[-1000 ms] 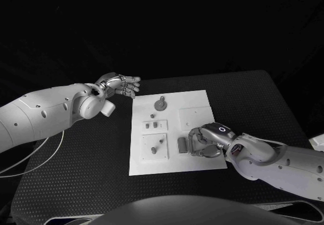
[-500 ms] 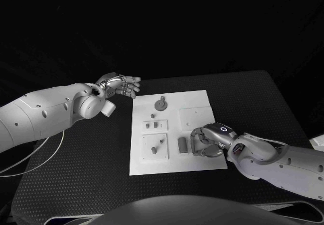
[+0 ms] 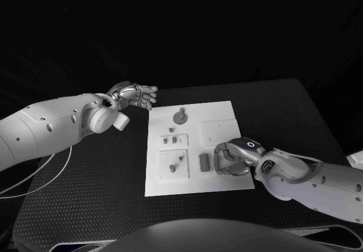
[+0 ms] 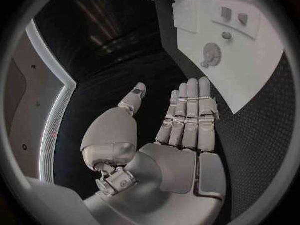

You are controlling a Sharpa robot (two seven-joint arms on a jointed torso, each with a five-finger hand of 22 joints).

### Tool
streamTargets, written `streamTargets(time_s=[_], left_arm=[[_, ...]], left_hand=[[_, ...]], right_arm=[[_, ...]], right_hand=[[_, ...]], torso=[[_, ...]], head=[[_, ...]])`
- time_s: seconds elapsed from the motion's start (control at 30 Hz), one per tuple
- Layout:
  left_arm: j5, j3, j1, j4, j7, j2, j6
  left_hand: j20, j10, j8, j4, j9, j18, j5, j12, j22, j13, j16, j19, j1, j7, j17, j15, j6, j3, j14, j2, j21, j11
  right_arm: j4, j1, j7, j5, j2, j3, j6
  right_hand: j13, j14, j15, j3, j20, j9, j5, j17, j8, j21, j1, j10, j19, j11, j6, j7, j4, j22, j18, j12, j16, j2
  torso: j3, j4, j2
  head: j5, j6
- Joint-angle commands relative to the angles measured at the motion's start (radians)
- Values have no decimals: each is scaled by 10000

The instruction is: Assemble the parts on the task board

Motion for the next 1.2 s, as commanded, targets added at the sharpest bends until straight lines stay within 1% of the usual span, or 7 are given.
streamTargets(time_s=[0.03,0.37,0.5,0.87,0.97,1.03,1.2], left_arm=[[-23,6,10,24,67,10,123],[-27,6,11,40,61,-16,109],[-29,6,11,43,61,-16,108],[-30,6,11,44,60,-21,113],[-30,6,11,43,55,-29,105],[-30,6,11,42,55,-33,106],[-30,6,11,40,61,-24,109]], left_hand=[[-28,-75,-58,-34,-13,128,-56,-63,-15,-15,-69,-73,-130,5,12,34,-52,4,-58,-1,-12,-25],[-27,-75,-57,-38,-12,129,-56,-63,-15,-15,-71,-74,-129,6,15,34,-53,8,-57,-1,-12,-24],[-27,-76,-57,-40,-11,129,-56,-62,-15,-15,-72,-74,-129,6,16,34,-54,10,-57,-1,-11,-24],[-26,-75,-56,-43,-10,129,-56,-61,-15,-15,-74,-74,-130,6,19,34,-54,13,-57,-1,-10,-24],[-26,-75,-55,-45,-10,129,-56,-61,-15,-15,-75,-75,-131,6,21,35,-55,14,-56,-1,-10,-24],[-26,-75,-55,-45,-10,129,-56,-61,-15,-15,-75,-75,-131,6,21,35,-55,15,-56,-2,-10,-24],[-25,-76,-55,-46,-9,129,-57,-61,-15,-15,-77,-75,-135,7,22,35,-56,13,-56,-6,-10,-23]], right_arm=[[-2,-8,101,-10,30,-2,215],[-79,-7,66,-56,50,-2,484],[-87,-7,54,-56,75,-2,558],[-104,-7,26,-56,92,-2,524],[-101,-7,-33,-61,71,-2,408],[-99,-7,-64,-64,60,-2,310],[-93,-7,-88,-65,23,-2,268]], right_hand=[[-20,-45,-44,39,-4,-34,63,-14,-27,-26,28,35,11,-8,10,74,-25,152,133,-3,-12,56],[-43,-213,27,25,62,-240,59,-5,-246,-105,255,-147,-136,75,-334,163,-51,165,133,-47,-57,-17],[-47,-253,64,-3,88,-316,59,-1,-317,-118,265,-191,-162,111,-461,199,-42,167,133,-45,-60,-26],[-62,-346,133,-15,139,-513,63,2,-500,-161,234,-323,-214,189,-867,282,-14,164,133,-49,-79,-118],[-63,-353,141,-14,142,-531,62,3,-510,-164,232,-335,-216,199,-899,294,-14,164,133,-47,-79,-138],[-66,-376,164,-14,155,-565,63,2,-528,-175,195,-374,-234,226,-962,319,9,164,133,-50,-85,-196],[-66,-477,266,116,197,-698,69,9,-623,-201,114,-537,-291,334,-1265,435,156,172,133,-49,-98,-386]], torso=[[1,-1,1],[-9,0,3],[-2,3,2],[5,-1,-1],[8,0,-1],[7,-2,1],[9,0,-3]], head=[[-3,2],[-8,2],[-5,2],[-1,2],[-4,2],[-6,2],[9,2]])
